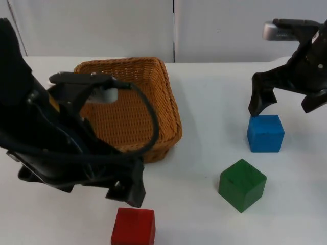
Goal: Pick up one cube with each hand and place exactly two cubes into the same basket, leaving the remaining cube outside.
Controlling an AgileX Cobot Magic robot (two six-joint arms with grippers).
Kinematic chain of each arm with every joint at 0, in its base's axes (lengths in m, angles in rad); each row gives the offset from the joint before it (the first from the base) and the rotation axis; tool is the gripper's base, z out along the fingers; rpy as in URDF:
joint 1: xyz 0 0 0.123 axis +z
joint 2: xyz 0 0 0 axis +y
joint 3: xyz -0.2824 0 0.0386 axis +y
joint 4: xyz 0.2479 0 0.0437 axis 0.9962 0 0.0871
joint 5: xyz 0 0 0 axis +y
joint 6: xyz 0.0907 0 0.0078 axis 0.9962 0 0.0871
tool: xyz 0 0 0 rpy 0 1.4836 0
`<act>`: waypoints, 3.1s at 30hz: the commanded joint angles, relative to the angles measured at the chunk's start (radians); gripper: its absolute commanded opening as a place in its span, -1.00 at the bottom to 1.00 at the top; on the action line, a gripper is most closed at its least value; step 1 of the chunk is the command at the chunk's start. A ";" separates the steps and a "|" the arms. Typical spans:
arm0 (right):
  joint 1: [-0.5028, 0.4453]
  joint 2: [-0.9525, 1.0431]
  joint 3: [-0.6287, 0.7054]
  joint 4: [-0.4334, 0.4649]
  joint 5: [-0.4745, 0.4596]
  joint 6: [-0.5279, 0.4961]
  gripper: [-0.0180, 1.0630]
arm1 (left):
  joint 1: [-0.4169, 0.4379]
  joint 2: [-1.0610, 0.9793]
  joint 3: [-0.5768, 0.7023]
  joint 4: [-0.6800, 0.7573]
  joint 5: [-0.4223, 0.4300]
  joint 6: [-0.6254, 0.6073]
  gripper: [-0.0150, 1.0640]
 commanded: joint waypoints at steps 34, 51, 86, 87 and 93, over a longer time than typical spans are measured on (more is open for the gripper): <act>0.042 0.101 -0.010 0.020 -0.183 0.035 0.98 | -0.072 0.250 -0.009 0.001 -0.176 -0.101 0.97; 0.042 0.153 -0.010 0.020 -0.200 0.035 0.98 | -0.072 0.256 -0.009 -0.004 -0.185 -0.101 0.97; 0.042 -0.188 -0.010 0.020 -0.110 -0.002 -0.97 | -0.072 -0.071 -0.009 0.064 -0.083 -0.097 -0.97; 0.042 -0.210 -0.010 0.020 -0.100 -0.017 -0.97 | -0.072 -0.108 -0.009 0.066 -0.078 -0.097 -0.97; 0.042 -0.271 -0.010 0.020 -0.059 -0.035 -0.97 | -0.072 -0.223 -0.009 0.107 -0.039 -0.097 -0.97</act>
